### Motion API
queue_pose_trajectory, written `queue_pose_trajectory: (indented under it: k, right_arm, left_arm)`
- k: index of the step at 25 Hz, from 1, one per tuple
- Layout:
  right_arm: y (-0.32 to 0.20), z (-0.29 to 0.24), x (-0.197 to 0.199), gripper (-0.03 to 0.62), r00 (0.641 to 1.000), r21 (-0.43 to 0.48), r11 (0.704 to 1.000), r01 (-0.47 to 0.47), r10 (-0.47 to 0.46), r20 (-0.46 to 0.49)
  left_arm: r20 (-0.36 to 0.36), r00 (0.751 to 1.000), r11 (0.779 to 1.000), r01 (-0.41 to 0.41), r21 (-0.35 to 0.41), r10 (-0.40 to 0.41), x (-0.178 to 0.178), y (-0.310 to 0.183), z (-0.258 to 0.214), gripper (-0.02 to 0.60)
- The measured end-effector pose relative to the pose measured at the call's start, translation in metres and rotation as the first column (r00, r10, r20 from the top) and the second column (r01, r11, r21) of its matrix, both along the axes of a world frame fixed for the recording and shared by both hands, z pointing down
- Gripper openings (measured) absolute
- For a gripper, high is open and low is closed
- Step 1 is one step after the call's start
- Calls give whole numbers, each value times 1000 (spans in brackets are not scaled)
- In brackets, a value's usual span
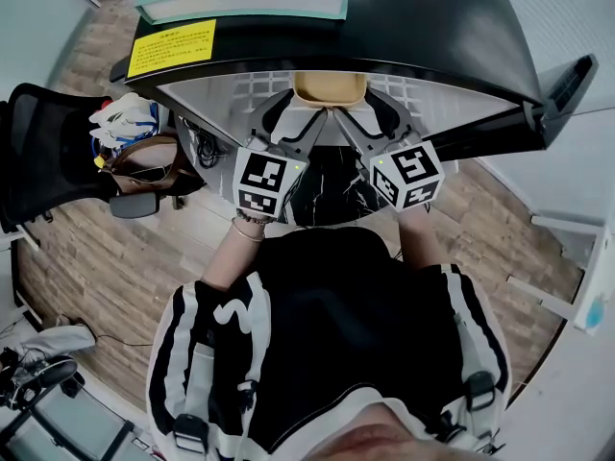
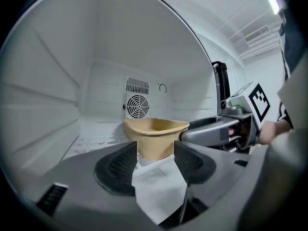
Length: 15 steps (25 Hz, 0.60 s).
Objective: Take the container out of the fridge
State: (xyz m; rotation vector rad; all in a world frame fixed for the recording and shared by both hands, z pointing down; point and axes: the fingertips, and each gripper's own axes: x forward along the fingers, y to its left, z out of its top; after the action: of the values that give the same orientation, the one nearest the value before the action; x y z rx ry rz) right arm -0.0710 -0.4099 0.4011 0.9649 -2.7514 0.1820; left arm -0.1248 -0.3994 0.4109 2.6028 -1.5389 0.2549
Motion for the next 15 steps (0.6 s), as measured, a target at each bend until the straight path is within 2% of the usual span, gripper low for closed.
queue_pose_trajectory:
  k: [6,15]
  right_arm:
    - [-1,-1,0,228,1000,-3,1000,-1,1,2]
    - [-2,1,0,227,1000,-22,1000,9,-10,-11]
  left_arm:
    - [13,1000,1000,12,-2,-12,-2,-1,0,230]
    - [40,999,1000,-10,-24,11,2,-4,-1,230]
